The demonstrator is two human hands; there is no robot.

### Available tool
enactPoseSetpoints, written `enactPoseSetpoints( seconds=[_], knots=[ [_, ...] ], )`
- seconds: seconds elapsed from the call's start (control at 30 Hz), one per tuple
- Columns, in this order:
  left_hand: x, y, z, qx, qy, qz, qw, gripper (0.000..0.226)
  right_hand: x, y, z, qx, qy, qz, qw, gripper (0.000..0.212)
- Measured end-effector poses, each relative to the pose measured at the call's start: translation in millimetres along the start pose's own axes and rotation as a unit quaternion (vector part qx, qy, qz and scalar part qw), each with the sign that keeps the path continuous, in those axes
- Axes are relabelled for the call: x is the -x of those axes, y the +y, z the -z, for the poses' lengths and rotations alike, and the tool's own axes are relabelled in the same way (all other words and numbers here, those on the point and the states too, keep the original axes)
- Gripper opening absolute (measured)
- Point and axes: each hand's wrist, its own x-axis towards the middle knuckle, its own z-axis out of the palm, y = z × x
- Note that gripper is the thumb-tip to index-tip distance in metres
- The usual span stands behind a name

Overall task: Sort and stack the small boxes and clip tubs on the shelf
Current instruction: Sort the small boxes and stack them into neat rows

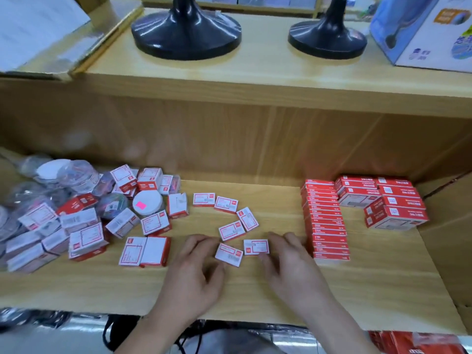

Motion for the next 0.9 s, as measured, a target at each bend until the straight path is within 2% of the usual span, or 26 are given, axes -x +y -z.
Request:
enactPoseSetpoints(
  seconds=[0.17, 0.33, 0.5, 0.53, 0.67, 0.8, 0.9],
  knots=[
    [-2.2, -2.7, -5.1, -0.018, -0.017, -0.005, 1.000, 0.048, -12.0, -1.8, -15.8, 0.040, -0.011, -0.029, 0.999, 0.030],
    [-6.7, -11.0, -3.6, 0.015, -0.036, -0.003, 0.999, 0.035, -7.7, -0.2, -11.6, -0.045, 0.038, -0.026, 0.998, 0.024],
    [-6.8, -8.4, -0.3, 0.075, -0.031, 0.064, 0.995, 0.029, -8.4, -4.3, -8.2, -0.157, 0.035, -0.050, 0.986, 0.025],
    [-6.7, -8.6, -0.2, 0.089, -0.030, 0.054, 0.994, 0.029, -8.9, -3.4, -8.3, -0.168, 0.036, -0.054, 0.984, 0.024],
    [-1.7, -7.4, 5.3, 0.109, -0.013, -0.038, 0.993, 0.035, -8.1, -0.3, -11.2, -0.190, 0.054, -0.061, 0.978, 0.026],
    [5.6, -14.6, 8.5, 0.106, -0.029, -0.014, 0.994, 0.051, -6.4, 6.4, -17.1, -0.165, 0.058, -0.056, 0.983, 0.028],
    [6.0, -19.6, 8.4, 0.090, -0.026, 0.010, 0.996, 0.061, -1.0, 12.7, -21.5, -0.118, 0.065, -0.017, 0.991, 0.027]
  ],
)
